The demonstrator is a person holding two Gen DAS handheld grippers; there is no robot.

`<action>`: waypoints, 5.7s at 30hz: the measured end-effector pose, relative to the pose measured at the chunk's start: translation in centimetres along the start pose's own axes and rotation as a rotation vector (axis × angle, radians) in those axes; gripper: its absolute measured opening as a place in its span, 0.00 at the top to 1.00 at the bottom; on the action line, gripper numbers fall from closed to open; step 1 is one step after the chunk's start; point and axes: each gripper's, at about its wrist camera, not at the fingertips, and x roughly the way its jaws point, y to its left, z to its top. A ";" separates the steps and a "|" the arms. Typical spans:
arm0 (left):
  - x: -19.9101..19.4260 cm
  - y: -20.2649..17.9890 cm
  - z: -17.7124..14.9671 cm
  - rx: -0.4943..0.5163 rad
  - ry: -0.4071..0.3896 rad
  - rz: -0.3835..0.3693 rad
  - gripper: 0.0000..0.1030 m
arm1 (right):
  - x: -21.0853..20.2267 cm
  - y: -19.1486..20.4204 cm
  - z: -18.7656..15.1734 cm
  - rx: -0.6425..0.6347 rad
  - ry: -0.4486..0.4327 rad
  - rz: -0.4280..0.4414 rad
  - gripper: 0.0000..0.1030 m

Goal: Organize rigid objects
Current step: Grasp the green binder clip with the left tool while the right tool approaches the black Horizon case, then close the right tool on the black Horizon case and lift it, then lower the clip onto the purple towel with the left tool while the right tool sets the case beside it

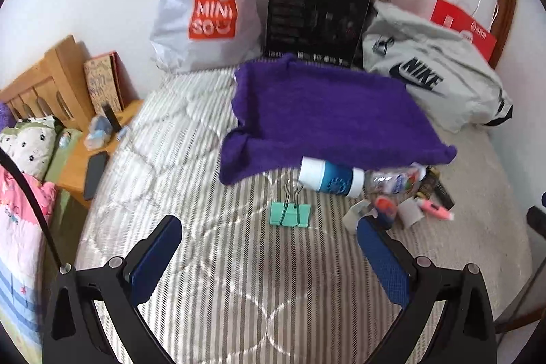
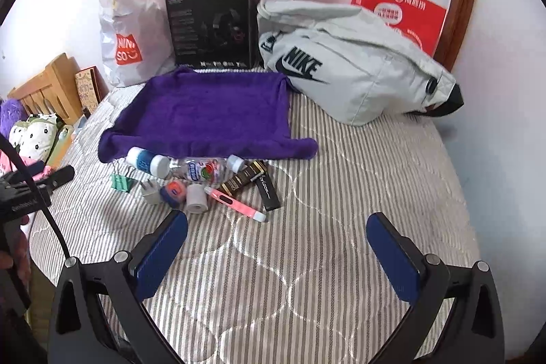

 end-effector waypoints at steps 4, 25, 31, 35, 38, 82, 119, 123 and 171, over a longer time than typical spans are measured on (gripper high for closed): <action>2.9 -0.4 -0.6 0.017 0.016 -0.013 0.00 | 2.0 -0.5 -0.2 0.023 0.021 0.033 0.00; 9.5 -1.2 -1.7 0.088 0.056 -0.068 0.57 | 9.5 -3.1 -0.2 0.049 0.061 0.062 0.00; 9.5 -1.7 -1.8 0.118 0.053 -0.045 0.62 | 11.7 -3.6 0.2 0.085 0.046 0.188 0.08; 9.5 -1.2 -1.7 0.092 0.059 -0.064 0.62 | 13.7 -2.6 0.7 -0.012 0.063 0.179 0.25; 9.6 -1.3 -1.7 0.091 0.061 -0.061 0.62 | 15.3 -1.4 0.9 -0.093 0.093 0.185 0.37; 9.9 -1.2 -1.6 0.111 0.089 -0.039 0.62 | 16.8 -2.2 -0.7 -0.172 0.155 0.069 0.80; 4.7 0.2 7.9 0.066 -0.016 -0.100 0.62 | 13.4 -0.5 9.9 -0.092 0.033 0.254 0.79; 7.0 -0.8 10.0 0.081 -0.009 -0.116 0.62 | 15.1 -0.2 11.5 -0.091 0.043 0.264 0.79; 22.3 -4.8 14.9 0.092 0.192 -0.125 0.46 | 29.3 3.6 17.5 -0.196 0.207 0.256 0.60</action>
